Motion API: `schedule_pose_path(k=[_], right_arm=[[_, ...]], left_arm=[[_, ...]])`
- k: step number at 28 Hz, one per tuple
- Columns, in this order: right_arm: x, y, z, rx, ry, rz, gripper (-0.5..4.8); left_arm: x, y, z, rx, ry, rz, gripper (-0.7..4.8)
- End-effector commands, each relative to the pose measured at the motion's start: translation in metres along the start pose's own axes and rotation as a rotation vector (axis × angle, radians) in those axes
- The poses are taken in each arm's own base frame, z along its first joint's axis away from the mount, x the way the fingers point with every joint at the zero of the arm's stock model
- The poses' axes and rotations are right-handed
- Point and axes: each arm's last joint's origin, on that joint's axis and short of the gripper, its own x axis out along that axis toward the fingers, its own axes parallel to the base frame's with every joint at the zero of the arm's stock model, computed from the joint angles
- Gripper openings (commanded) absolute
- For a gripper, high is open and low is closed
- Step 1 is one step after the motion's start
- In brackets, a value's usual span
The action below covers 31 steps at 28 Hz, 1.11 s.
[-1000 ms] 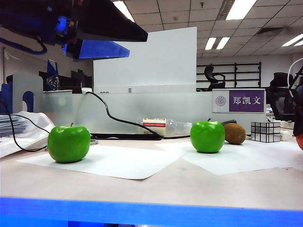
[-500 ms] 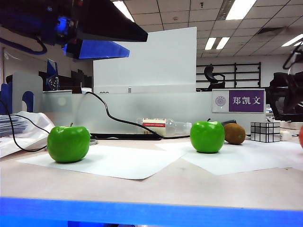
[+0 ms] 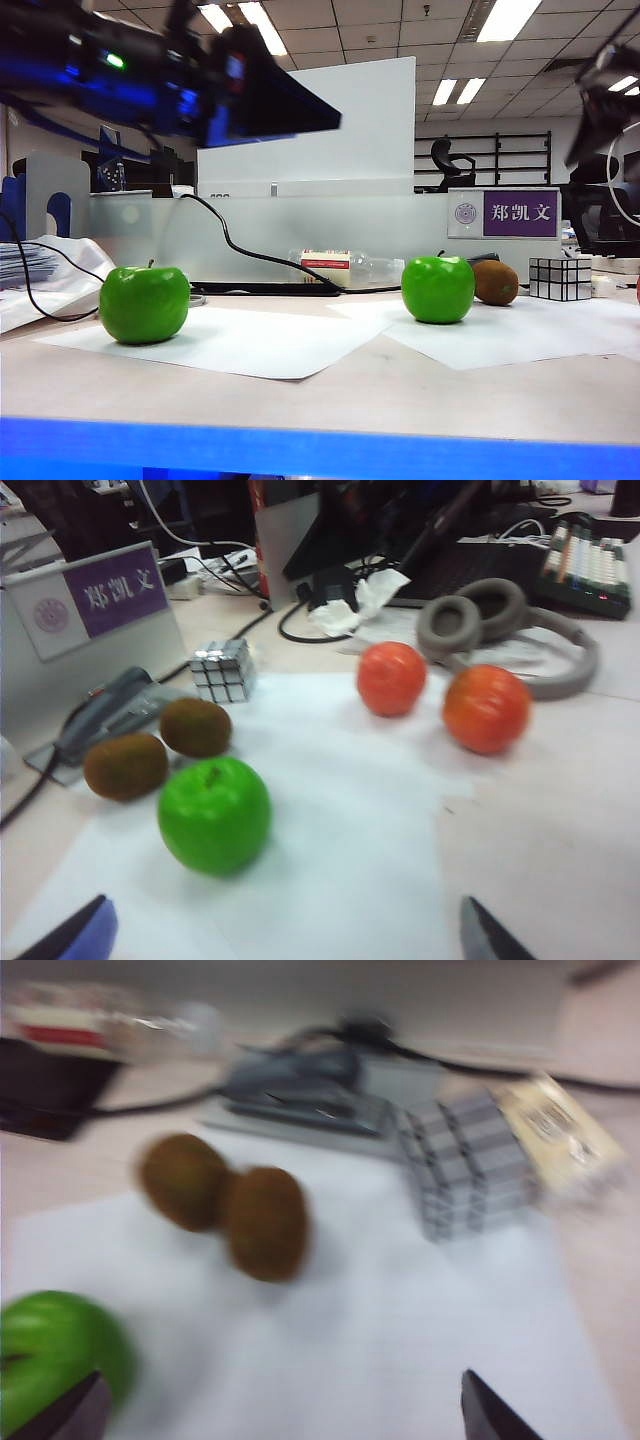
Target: Put the same fruits together.
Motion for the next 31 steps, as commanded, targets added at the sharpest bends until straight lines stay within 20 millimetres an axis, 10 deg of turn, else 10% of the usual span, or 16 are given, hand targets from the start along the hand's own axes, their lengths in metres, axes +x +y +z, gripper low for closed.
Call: schedule_pose_path(k=[1, 13, 31], right_arm=[[-0.014, 0.021, 0.011, -0.036, -0.047, 0.104, 4.79], [-0.051, 0.088, 0.016, -0.168, -0.018, 0.344, 4.79], [-0.098, 0.108, -0.009, -0.287, 0.2, 0.227, 4.79]], left_arm=[[0.025, 0.017, 0.008, 0.024, -0.038, 0.014, 4.79], [0.083, 0.045, -0.012, -0.058, 0.005, -0.022, 4.79], [0.147, 0.055, -0.058, -0.079, 0.053, -0.062, 4.79]])
